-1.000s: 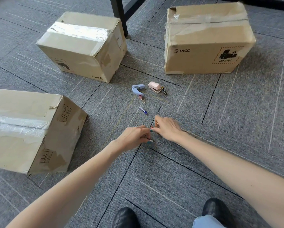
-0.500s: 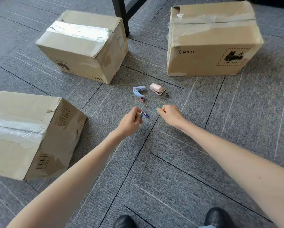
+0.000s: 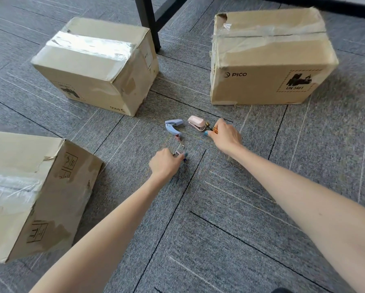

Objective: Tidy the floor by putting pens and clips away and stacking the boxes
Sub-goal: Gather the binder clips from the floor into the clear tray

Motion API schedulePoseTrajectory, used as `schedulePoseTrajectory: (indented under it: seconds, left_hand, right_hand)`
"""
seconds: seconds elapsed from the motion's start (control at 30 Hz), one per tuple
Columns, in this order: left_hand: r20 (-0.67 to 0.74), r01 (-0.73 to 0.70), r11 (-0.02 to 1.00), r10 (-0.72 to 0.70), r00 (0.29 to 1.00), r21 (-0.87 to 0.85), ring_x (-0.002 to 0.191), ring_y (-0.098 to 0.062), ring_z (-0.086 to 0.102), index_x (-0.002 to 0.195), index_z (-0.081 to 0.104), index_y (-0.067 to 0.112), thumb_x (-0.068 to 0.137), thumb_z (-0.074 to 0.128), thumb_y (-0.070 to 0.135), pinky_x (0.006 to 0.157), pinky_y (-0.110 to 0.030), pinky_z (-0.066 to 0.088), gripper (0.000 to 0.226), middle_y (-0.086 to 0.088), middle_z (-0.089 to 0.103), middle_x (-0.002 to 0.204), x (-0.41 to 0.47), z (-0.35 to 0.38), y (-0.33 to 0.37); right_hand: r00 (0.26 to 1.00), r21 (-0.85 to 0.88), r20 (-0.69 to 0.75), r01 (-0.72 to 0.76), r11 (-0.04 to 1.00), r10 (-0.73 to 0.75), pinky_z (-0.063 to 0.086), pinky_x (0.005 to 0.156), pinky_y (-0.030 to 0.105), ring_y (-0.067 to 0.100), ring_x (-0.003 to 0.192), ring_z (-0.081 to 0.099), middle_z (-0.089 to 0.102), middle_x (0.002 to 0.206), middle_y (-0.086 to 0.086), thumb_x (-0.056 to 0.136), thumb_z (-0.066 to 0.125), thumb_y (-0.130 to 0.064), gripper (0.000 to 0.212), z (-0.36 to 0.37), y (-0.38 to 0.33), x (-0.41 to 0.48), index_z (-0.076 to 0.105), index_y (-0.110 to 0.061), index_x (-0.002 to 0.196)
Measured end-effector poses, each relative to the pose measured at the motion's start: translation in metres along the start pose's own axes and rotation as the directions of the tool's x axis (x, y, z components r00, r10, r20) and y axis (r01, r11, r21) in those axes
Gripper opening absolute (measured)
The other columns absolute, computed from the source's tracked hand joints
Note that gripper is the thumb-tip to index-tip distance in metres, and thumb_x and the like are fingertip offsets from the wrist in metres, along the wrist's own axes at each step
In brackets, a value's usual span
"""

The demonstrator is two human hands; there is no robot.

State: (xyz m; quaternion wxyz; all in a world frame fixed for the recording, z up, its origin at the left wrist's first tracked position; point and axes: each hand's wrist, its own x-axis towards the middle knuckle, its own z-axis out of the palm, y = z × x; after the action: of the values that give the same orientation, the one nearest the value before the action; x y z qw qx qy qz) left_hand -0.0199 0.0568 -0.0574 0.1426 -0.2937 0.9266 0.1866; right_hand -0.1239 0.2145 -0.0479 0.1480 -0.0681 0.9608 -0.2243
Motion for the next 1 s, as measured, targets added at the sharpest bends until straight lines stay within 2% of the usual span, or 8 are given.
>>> schedulePoseTrajectory:
  seconds: [0.2, 0.33, 0.47, 0.6, 0.7, 0.8, 0.9, 1.0]
  left_hand:
    - [-0.001, -0.006, 0.997, 0.006, 1.0, -0.074, 0.068, -0.027, 0.059, 0.074, 0.054, 0.01, 0.089, 0.054, 0.039, 0.067, -0.034, 0.05, 0.032, -0.012, 0.069, 0.082, 0.01, 0.002, 0.001]
    - [0.087, 0.005, 0.936, 0.028, 0.996, -0.352, 0.052, -0.02, 0.04, 0.058, 0.037, 0.016, 0.092, 0.044, 0.033, 0.053, -0.028, 0.03, 0.039, -0.001, 0.044, 0.056, 0.014, -0.006, 0.0]
    - [0.332, 0.235, 0.541, 0.087, 0.939, -0.807, 0.05, -0.012, 0.035, 0.068, 0.036, 0.02, 0.092, 0.036, 0.027, 0.054, -0.025, 0.035, 0.024, 0.003, 0.039, 0.059, 0.01, -0.022, -0.005]
    - [0.399, 0.336, 0.236, 0.31, 0.863, -0.912, 0.053, -0.01, 0.041, 0.081, 0.048, 0.015, 0.088, 0.036, 0.015, 0.043, -0.018, 0.034, 0.013, 0.0, 0.049, 0.068, 0.008, -0.033, -0.015]
    - [0.377, 0.357, 0.123, 0.351, 0.857, -0.926, 0.055, -0.011, 0.043, 0.083, 0.052, 0.014, 0.085, 0.041, 0.014, 0.041, -0.017, 0.034, 0.011, -0.002, 0.052, 0.07, 0.009, -0.036, -0.017]
    - [0.344, 0.26, 0.316, 0.248, 0.906, -0.913, 0.05, -0.009, 0.034, 0.074, 0.048, 0.018, 0.093, 0.051, 0.027, 0.041, -0.019, 0.025, 0.021, 0.004, 0.044, 0.061, 0.012, -0.032, -0.013]
    - [0.164, 0.098, 0.592, 0.059, 0.985, -0.8, 0.045, -0.01, 0.029, 0.065, 0.048, 0.019, 0.087, 0.065, 0.041, 0.043, -0.023, 0.022, 0.036, 0.005, 0.042, 0.053, 0.021, -0.023, -0.005]
    - [0.002, 0.039, 0.865, -0.044, 0.999, -0.5, 0.048, -0.012, 0.037, 0.066, 0.047, 0.018, 0.079, 0.066, 0.059, 0.05, -0.026, 0.027, 0.047, 0.004, 0.049, 0.055, 0.026, -0.013, 0.003]
  right_hand:
    - [1.0, -0.109, 0.008, -0.003, 0.994, 0.004, 0.045, 0.057, 0.03, 0.018, 0.071, 0.056, 0.063, 0.093, 0.006, 0.093, 0.059, -0.032, 0.049, 0.009, -0.006, 0.016, 0.04, -0.006, 0.131]
    - [1.0, -0.066, 0.007, -0.023, 0.998, 0.024, 0.038, 0.055, 0.026, 0.017, 0.072, 0.053, 0.059, 0.09, 0.004, 0.095, 0.055, -0.024, 0.048, 0.016, -0.007, 0.017, 0.04, -0.002, 0.135]
    - [0.999, -0.01, 0.02, -0.045, 0.999, 0.045, 0.028, 0.046, 0.024, 0.013, 0.058, 0.044, 0.047, 0.071, -0.001, 0.098, 0.047, -0.031, 0.056, 0.019, -0.004, 0.009, 0.033, 0.001, 0.142]
    - [0.995, 0.208, 0.092, -0.057, 0.977, 0.038, 0.029, 0.052, 0.025, 0.013, 0.053, 0.033, 0.041, 0.065, -0.004, 0.097, 0.044, -0.038, 0.028, 0.02, -0.001, 0.003, 0.049, -0.014, 0.084]
    - [0.954, 0.632, 0.298, -0.193, 0.75, -0.006, 0.024, 0.041, 0.022, 0.011, 0.045, 0.027, 0.036, 0.058, -0.003, 0.098, 0.041, -0.027, 0.026, 0.017, -0.002, -0.002, 0.044, -0.015, 0.075]
    - [0.891, 0.814, 0.442, -0.352, 0.462, -0.1, 0.015, 0.033, 0.02, 0.008, 0.04, 0.021, 0.03, 0.054, -0.004, 0.098, 0.038, -0.023, 0.022, 0.013, -0.003, -0.009, 0.044, -0.014, 0.079]
    - [0.871, 0.84, 0.474, -0.404, 0.363, -0.126, 0.017, 0.031, 0.018, 0.007, 0.039, 0.023, 0.031, 0.055, -0.004, 0.1, 0.042, -0.028, 0.024, 0.016, 0.0, -0.013, 0.046, -0.013, 0.081]
    - [0.871, 0.851, 0.472, -0.412, 0.327, -0.133, 0.016, 0.031, 0.018, 0.006, 0.037, 0.024, 0.031, 0.055, -0.003, 0.1, 0.042, -0.028, 0.025, 0.016, 0.003, -0.017, 0.047, -0.012, 0.081]
